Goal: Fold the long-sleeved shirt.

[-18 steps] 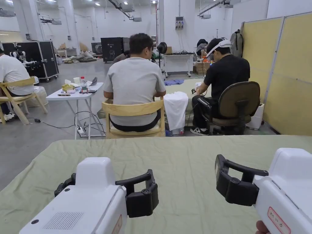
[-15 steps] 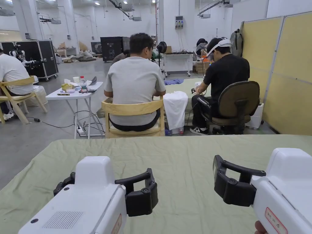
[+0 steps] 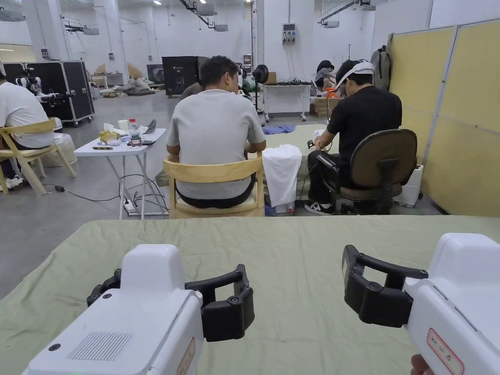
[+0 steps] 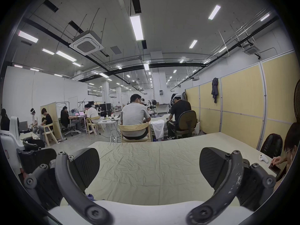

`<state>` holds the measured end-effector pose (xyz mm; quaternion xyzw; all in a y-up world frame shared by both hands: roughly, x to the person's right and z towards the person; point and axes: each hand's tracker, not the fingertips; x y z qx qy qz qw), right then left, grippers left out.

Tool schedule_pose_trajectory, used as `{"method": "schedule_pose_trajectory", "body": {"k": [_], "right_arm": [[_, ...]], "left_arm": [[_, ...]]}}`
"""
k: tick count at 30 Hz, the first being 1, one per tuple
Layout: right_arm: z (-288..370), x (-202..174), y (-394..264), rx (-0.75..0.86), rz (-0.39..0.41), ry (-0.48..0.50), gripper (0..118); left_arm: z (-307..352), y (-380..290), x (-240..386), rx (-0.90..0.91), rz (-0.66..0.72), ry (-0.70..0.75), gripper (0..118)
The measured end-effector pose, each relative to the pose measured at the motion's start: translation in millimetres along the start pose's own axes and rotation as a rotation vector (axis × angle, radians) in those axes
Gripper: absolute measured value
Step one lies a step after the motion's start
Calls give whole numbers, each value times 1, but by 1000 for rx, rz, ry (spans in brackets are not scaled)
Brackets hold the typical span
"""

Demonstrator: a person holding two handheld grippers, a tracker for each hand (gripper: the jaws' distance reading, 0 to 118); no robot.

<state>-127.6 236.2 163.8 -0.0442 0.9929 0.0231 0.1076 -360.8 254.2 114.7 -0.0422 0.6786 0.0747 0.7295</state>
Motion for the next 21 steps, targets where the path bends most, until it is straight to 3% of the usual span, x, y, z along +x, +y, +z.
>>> {"method": "schedule_pose_trajectory", "body": {"k": [21], "right_arm": [[2,-2,-1,6,26,-4,118]], "left_arm": [[-2,13,4,26,-43,5,118]]}}
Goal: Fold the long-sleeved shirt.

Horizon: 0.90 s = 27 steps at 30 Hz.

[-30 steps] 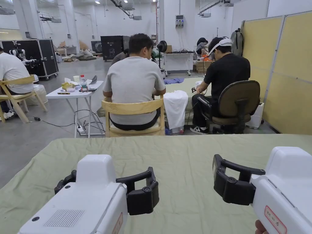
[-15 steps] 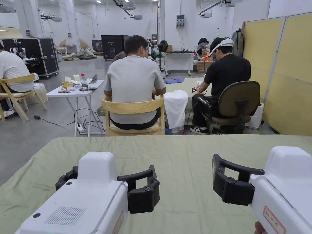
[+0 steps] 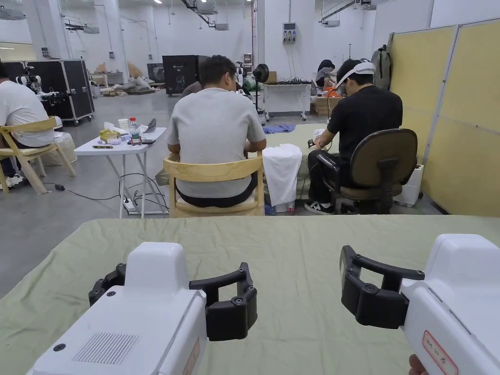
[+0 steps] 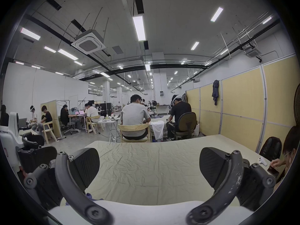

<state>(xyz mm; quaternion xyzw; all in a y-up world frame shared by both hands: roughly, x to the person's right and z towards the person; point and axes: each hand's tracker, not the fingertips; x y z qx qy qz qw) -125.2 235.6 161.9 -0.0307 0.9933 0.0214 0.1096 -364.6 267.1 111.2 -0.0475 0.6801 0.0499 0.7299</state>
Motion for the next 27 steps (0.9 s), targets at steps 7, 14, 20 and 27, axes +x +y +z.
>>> {"method": "schedule_pose_trajectory", "body": {"k": [7,14,20,27], "right_arm": [[-1,-1,-1,-7,3,-5,118],[-2,-1,-2,-19,2,-5,118],[-2,-3,-2,-15,13,-1,118],[-2,-2,-1,3,7,-21,118]], "left_arm": [[0,-1,1,-2,-1,0,118],[-1,-2,4,-4,-6,-8,118],[-2,-9,2,-16,0,-9,118],[2,-7,-1,-12,6,-9,118]]}}
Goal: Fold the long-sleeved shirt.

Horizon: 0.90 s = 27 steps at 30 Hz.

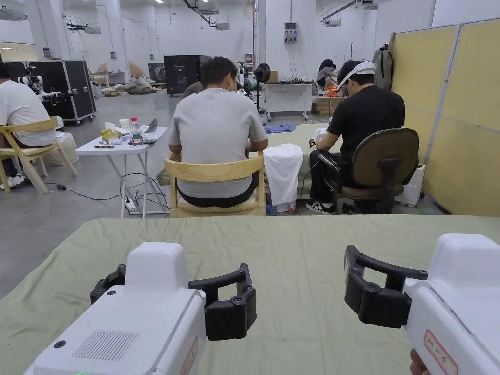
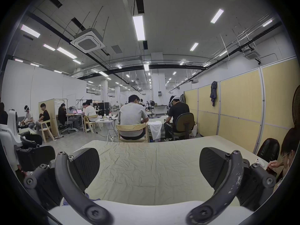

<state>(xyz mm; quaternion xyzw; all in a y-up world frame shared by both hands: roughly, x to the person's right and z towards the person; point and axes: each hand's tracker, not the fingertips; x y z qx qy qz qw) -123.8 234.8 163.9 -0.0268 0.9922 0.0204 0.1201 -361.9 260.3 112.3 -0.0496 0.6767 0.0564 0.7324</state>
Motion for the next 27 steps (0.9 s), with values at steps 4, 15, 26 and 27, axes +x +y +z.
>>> {"method": "schedule_pose_trajectory", "body": {"k": [4,15,26,27], "right_arm": [[-1,2,1,-1,-11,-5,118],[-3,-3,-2,-28,-31,75,118],[-4,-4,-2,-28,-2,47,118],[-5,-4,-2,-29,-3,39,118]], "left_arm": [[1,4,3,7,4,-4,118],[0,7,4,13,2,-3,118],[2,9,-3,16,0,8,118],[3,9,-3,16,-1,10,118]]}}
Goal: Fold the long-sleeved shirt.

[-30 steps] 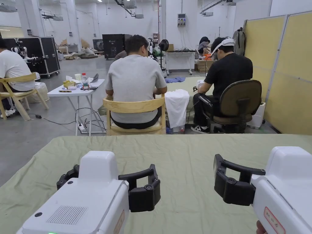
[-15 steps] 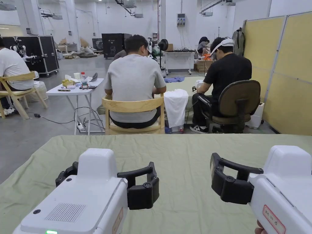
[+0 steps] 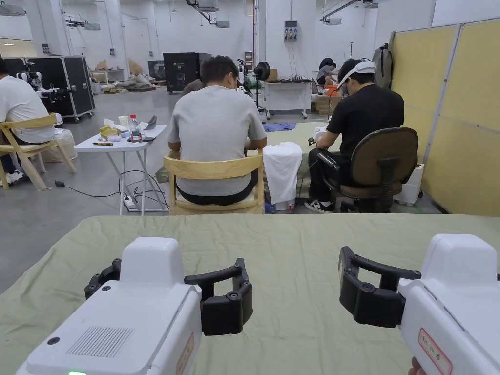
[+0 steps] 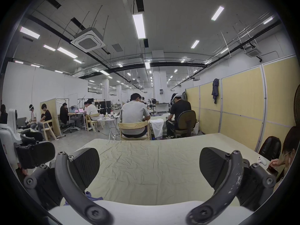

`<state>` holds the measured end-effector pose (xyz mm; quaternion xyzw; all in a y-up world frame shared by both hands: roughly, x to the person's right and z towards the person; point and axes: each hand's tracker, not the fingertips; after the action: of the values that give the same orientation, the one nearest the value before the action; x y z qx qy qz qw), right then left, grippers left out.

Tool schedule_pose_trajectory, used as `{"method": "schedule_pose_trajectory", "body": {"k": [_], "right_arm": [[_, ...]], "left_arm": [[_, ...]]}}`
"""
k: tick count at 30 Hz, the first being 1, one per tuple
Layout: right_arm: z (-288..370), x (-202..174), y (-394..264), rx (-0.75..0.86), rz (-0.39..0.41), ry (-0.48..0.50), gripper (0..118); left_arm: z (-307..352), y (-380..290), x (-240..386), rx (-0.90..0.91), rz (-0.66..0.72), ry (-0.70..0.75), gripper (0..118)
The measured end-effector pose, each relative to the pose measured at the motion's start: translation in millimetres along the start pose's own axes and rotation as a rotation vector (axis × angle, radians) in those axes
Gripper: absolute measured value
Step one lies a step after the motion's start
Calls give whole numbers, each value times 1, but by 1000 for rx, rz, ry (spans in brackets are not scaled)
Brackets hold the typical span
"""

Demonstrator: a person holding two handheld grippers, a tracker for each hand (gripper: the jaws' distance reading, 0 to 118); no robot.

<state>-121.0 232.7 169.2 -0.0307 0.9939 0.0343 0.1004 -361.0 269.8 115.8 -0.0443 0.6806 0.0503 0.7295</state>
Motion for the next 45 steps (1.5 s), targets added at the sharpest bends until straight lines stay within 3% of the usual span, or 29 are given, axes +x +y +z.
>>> {"method": "schedule_pose_trajectory", "body": {"k": [17,18,19,20,21,23,31,32,34,39,41,45], "right_arm": [[0,0,0,-5,11,-12,118],[0,1,0,-11,12,-6,113],[1,1,0,-14,10,2,88],[3,2,0,-13,3,15,50],[3,1,-1,-12,4,7,4],[5,2,-6,-6,11,-67,3],[-2,-7,-19,9,67,-68,3],[-6,-17,-19,2,67,-51,3],[-12,-44,-21,-18,40,74,3],[-4,-157,-30,-45,65,422,4],[4,-199,-36,-73,36,571,4],[32,-246,-47,-91,5,732,4]], "left_arm": [[3,4,-1,6,-15,2,118],[3,4,-1,6,-11,2,114],[5,6,3,10,-7,-3,98],[8,16,13,31,-1,-19,68],[8,18,16,37,-6,-22,4],[0,12,11,34,-12,-13,0],[17,-21,-33,-9,21,62,0],[31,-19,-51,1,39,98,0],[63,-23,-88,5,60,181,0],[185,-92,-184,-84,66,444,0],[243,-110,-221,-107,27,567,0],[295,-164,-222,-176,67,640,0]]}}
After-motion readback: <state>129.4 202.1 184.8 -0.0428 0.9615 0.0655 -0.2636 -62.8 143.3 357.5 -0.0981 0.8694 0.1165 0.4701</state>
